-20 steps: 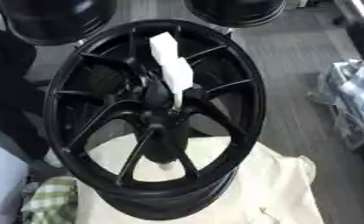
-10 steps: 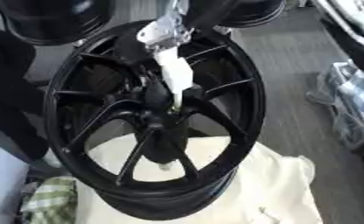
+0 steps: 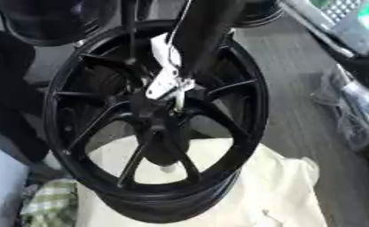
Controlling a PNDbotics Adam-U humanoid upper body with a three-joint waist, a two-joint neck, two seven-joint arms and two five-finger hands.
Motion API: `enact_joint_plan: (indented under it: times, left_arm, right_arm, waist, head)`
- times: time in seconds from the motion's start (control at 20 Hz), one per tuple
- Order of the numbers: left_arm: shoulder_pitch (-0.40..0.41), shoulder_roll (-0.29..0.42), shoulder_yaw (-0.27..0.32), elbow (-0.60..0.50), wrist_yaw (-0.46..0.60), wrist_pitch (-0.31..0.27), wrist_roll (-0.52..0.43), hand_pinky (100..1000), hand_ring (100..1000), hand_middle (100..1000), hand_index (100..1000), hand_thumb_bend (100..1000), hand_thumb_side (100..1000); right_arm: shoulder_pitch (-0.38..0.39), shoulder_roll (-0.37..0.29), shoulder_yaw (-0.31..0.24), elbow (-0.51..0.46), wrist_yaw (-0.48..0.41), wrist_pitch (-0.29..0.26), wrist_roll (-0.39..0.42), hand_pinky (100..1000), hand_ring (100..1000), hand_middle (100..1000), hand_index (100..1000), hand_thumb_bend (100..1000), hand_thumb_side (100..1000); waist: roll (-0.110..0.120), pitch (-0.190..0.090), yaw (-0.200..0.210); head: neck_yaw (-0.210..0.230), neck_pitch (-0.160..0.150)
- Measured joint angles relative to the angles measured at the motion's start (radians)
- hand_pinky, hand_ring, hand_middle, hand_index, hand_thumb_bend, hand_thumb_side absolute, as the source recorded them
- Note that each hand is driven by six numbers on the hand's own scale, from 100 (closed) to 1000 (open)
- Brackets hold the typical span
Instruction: Pull the pin out of the wheel hub.
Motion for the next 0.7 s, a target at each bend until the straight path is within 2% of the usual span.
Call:
enact_joint_plan:
  times: [0.4,0.7]
  left_arm:
    - [0.0,0.0,0.0,0.0,0.0,0.001,-0.002,767,742,774,790,178,870]
    - [0.0,0.0,-0.004,0.0,0.0,0.003,-0.005,767,742,772,789,177,871]
  right_arm:
    - [0.033,-0.017,0.01,0.0,0.055,-0.022,0.022,713,650,697,783,596,204]
    - [0.063,-0.035,0.024,0.004,0.11,-0.032,0.032,748,670,703,776,576,180]
  waist:
    - [0.007,0.006,0.0]
    - [0.011,0.013,0.0]
  head:
    - [0.001,0.0]
    - [0.001,0.0]
